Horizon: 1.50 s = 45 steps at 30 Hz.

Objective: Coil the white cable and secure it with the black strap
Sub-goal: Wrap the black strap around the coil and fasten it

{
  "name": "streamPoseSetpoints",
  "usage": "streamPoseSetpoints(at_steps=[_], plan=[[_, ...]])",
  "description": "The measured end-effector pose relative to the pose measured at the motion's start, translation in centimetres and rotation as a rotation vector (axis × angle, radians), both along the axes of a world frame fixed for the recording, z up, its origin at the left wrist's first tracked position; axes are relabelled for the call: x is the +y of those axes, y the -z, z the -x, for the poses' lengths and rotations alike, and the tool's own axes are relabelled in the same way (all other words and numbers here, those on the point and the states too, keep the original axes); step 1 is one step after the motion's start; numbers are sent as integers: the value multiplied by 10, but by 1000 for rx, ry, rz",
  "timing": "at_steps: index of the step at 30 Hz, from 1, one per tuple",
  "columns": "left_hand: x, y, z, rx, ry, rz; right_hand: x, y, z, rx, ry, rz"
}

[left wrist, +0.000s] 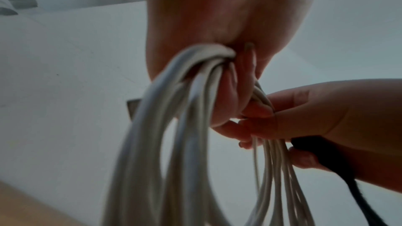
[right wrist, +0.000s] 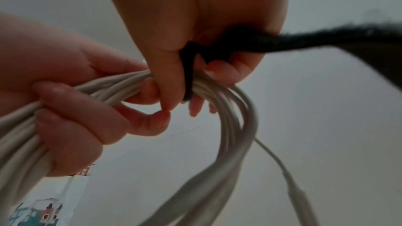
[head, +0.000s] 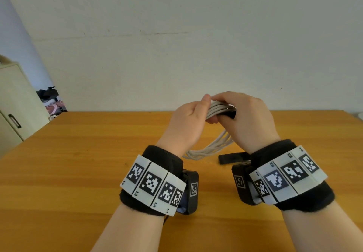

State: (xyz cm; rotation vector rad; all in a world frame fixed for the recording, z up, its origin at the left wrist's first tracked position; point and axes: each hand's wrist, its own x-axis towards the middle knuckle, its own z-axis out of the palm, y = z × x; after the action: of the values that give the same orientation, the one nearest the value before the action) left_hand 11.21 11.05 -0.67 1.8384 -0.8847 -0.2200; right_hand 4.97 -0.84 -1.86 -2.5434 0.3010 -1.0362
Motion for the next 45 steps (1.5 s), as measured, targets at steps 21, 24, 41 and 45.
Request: streamPoseSetpoints(at_steps=[21,24,41,45], plan=[[0,4,-13,118,40,274,3,-3,2,-209,-27,-208],[0,4,-14,46,-1,259,2,-6,2,-187,-96,-292],[-1,7,-16,-66,-39,360,2,-11,2,-171,-213,-567],[0,8,-12,-57,18,333,1,-9,0,-179,-120,-485]])
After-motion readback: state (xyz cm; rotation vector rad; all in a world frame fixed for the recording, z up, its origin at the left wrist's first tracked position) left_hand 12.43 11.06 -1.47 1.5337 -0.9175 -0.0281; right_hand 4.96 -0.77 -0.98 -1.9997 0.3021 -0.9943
